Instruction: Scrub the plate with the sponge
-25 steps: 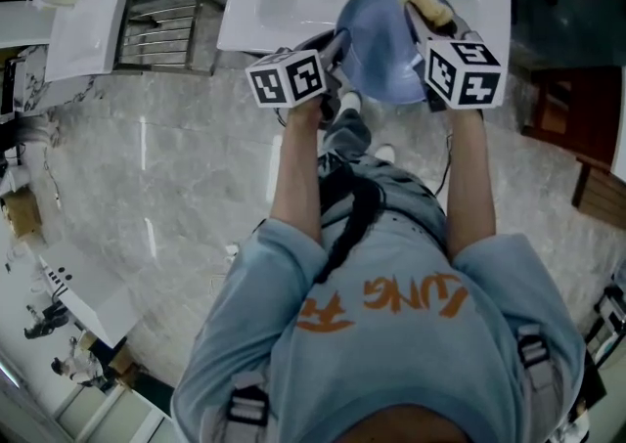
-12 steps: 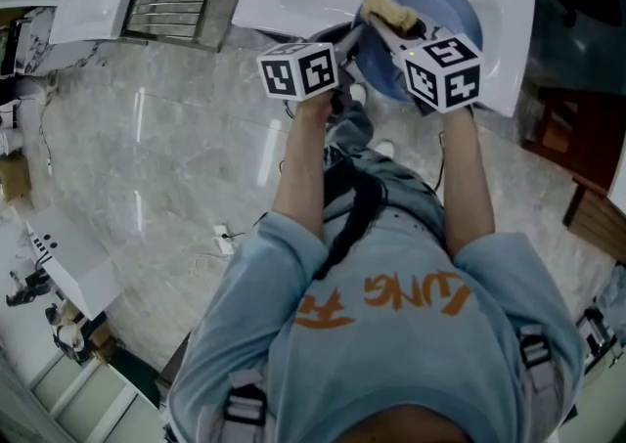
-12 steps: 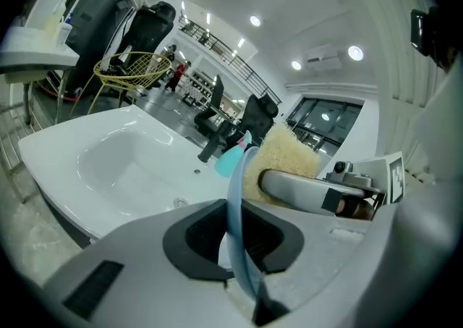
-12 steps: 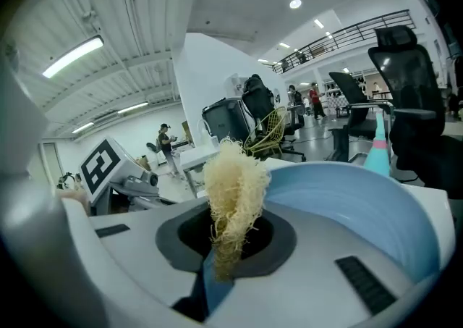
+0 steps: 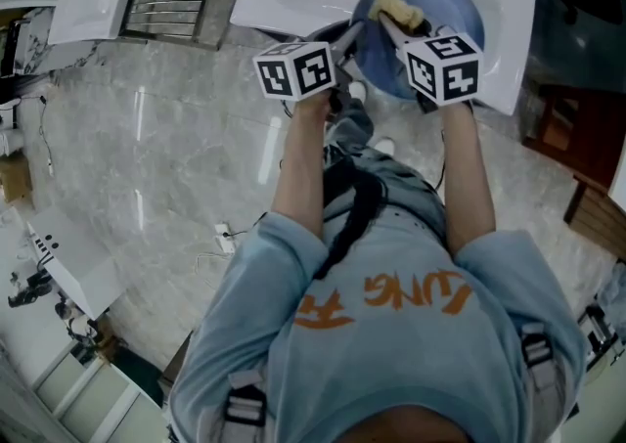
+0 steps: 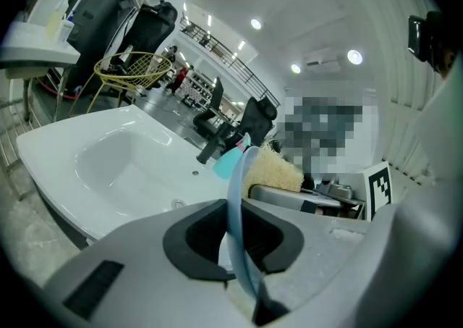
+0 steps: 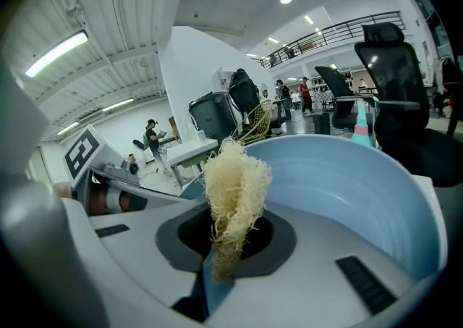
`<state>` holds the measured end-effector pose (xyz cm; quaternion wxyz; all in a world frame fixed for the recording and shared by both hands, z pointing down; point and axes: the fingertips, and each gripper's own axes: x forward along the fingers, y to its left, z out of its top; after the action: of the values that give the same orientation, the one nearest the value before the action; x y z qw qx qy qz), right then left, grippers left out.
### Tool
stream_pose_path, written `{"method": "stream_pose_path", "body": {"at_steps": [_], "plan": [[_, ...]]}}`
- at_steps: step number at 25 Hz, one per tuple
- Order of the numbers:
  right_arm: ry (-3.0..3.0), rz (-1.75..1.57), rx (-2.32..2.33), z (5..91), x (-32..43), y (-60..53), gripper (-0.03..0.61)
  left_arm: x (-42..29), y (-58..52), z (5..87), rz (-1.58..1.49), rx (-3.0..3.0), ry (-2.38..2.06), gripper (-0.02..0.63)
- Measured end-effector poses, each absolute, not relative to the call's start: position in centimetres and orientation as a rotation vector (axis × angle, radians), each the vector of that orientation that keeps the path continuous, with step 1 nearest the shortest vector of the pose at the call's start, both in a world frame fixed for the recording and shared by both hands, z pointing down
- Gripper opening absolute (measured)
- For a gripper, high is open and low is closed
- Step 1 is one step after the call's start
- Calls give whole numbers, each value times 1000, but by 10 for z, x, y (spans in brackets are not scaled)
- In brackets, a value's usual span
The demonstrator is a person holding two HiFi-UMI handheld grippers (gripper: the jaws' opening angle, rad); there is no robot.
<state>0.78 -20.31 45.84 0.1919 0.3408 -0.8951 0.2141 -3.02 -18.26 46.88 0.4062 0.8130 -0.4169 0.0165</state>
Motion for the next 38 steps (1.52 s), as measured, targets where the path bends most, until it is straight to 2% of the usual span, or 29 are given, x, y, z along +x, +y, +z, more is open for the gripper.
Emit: {"method": "stream_pose_path", "body": {"at_steps": [28, 33, 38], "plan": [[-2088, 752, 1570, 488, 171, -214, 35, -24, -182, 484, 92, 2026, -1033, 43], [-2083, 783, 1550, 487, 165, -213, 34, -27, -184, 482, 70, 2017, -1047, 43], [-2373, 756, 1311, 452, 107, -206, 32, -34, -184, 482, 5, 1981, -1064, 41]]}}
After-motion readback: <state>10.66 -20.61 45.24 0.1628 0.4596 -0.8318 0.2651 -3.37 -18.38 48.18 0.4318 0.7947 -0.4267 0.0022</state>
